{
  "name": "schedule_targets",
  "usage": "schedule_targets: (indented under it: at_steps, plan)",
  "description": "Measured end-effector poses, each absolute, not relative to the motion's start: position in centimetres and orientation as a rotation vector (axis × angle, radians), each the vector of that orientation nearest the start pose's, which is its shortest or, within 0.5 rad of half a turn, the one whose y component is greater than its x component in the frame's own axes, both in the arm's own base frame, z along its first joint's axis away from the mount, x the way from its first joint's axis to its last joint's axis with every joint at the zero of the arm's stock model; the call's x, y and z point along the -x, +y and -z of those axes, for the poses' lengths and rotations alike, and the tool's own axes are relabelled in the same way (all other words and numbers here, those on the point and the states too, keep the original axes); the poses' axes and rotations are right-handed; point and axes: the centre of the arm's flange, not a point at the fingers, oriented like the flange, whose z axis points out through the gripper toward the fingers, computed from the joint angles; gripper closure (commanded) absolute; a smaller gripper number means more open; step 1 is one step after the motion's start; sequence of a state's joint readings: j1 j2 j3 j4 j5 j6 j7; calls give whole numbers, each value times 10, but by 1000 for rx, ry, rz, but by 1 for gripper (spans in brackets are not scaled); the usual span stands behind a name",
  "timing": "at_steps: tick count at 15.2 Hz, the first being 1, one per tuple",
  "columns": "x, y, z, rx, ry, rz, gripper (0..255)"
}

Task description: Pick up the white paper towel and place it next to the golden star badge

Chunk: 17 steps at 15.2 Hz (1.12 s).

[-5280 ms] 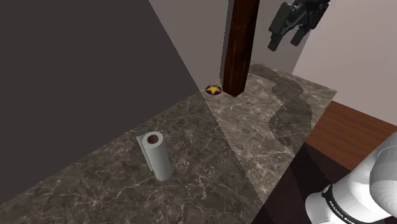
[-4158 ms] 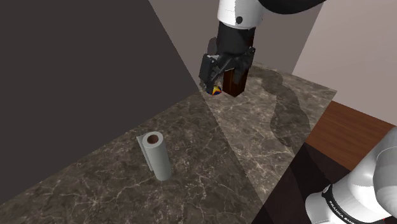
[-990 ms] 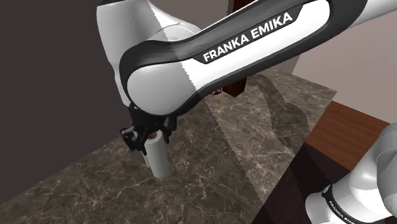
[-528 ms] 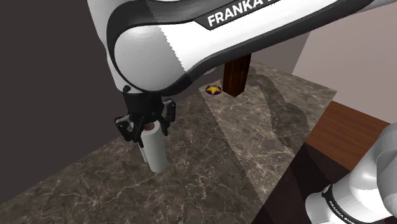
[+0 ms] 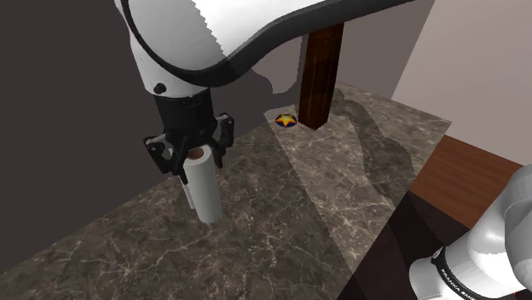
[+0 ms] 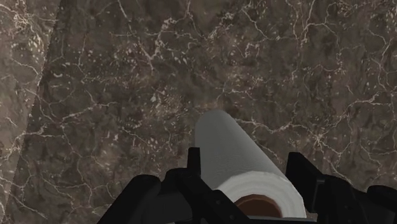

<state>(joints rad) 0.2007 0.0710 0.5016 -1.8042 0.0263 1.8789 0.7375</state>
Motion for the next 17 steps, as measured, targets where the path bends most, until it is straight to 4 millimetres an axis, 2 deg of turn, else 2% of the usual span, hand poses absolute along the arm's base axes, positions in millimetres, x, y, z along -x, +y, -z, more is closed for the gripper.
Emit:
schedule_targets:
  at_steps: [17]
  plan:
    - [-448, 375, -594, 3088, 69, -47, 255]
